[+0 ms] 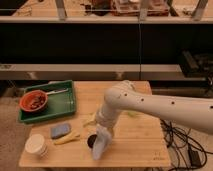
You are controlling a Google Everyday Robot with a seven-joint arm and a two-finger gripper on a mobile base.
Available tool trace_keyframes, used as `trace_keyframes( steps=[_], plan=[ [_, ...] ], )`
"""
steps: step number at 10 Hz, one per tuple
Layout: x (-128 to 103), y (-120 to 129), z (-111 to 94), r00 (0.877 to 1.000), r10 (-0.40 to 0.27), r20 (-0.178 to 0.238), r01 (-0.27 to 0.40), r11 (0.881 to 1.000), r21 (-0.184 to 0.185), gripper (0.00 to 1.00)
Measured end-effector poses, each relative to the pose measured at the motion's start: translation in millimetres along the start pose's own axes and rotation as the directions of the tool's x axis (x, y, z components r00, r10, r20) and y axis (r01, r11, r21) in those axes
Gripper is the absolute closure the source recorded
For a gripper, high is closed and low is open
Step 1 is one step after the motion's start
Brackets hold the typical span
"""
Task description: Place banana in table surface
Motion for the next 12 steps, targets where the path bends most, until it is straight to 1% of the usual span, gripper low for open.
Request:
trace_keyframes(
  steps=[6, 7, 9, 10, 11, 12],
  plan=[
    [0.7, 0.4, -0.4, 1.0, 0.008, 0.0, -0.008, 1.0, -0.002, 0.2],
    [4.2, -4.5, 0.7, 0.999, 0.036, 0.013, -0.036, 0.999, -0.031, 0.2],
    [13.1, -25.8, 3.7, 0.996, 0.083, 0.021, -0.08, 0.993, -0.087, 0.2],
    [18.3, -45.2, 6.7, 0.993, 0.113, 0.023, -0.109, 0.987, -0.114, 0.2],
    [24.2, -72.2, 9.9, 0.99, 0.139, 0.023, -0.134, 0.981, -0.138, 0.2],
    [27.8, -92.2, 9.1, 0.987, 0.159, 0.02, -0.155, 0.977, -0.149, 0.2]
  ],
)
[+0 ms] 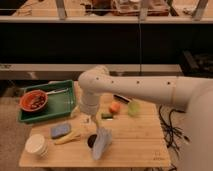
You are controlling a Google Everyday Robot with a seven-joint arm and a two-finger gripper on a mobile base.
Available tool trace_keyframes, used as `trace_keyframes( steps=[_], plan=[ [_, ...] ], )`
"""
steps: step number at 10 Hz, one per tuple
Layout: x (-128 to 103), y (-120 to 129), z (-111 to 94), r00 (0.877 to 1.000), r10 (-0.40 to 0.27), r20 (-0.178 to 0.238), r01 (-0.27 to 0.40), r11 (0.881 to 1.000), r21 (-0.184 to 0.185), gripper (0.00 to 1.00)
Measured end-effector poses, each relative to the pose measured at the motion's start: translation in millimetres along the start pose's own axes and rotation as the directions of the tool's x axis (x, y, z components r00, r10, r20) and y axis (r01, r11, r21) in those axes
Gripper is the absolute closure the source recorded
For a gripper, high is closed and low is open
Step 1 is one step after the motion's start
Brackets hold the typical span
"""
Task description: Place banana in table surface
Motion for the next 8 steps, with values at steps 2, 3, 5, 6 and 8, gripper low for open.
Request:
trace_keyframes(
  steps=[2, 3, 5, 6, 8],
  plan=[
    [-2.8, -26.2, -6.1, 0.997, 0.08, -0.007, -0.08, 0.997, -0.01, 0.2],
    [-5.0, -30.6, -7.6, 0.989, 0.148, -0.022, -0.148, 0.989, -0.012, 0.2],
    [-7.6, -38.4, -8.1, 0.97, 0.24, -0.04, -0.24, 0.971, -0.005, 0.2],
    [-8.6, -40.8, -8.6, 0.964, 0.261, -0.044, -0.262, 0.965, -0.001, 0.2],
    [-7.4, -38.8, -6.6, 0.965, 0.26, -0.042, -0.261, 0.965, -0.006, 0.2]
  ],
)
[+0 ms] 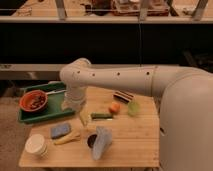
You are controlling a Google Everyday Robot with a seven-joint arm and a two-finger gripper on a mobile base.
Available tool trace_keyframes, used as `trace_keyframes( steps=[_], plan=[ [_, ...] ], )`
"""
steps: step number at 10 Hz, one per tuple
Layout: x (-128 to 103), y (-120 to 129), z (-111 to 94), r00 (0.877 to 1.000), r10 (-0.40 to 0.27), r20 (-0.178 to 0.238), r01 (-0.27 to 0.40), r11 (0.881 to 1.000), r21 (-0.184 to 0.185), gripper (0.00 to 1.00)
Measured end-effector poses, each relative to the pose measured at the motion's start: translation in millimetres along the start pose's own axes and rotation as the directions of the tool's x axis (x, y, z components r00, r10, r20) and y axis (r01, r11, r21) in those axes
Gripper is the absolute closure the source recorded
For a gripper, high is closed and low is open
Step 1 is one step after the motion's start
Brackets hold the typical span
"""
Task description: Place banana in table surface
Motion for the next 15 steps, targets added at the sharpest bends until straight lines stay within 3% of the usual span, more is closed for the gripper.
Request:
trace_keyframes(
  steps=[2, 4, 7, 10, 12, 15],
  plan=[
    [-3.3, -0.4, 15.4, 0.998, 0.054, 0.013, -0.053, 0.999, -0.004, 0.2],
    [-4.6, 3.4, 51.9, 0.991, 0.132, 0.014, -0.131, 0.991, -0.012, 0.2],
    [-10.9, 6.4, 93.9, 0.977, 0.211, -0.026, -0.211, 0.977, -0.02, 0.2],
    [-7.6, 3.7, 109.2, 0.96, 0.275, -0.044, -0.276, 0.961, -0.018, 0.2],
    [-1.5, 2.8, 124.8, 0.949, 0.315, -0.016, -0.315, 0.949, -0.019, 0.2],
    [7.1, 0.7, 138.4, 0.943, 0.328, 0.051, -0.327, 0.945, -0.024, 0.2]
  ],
)
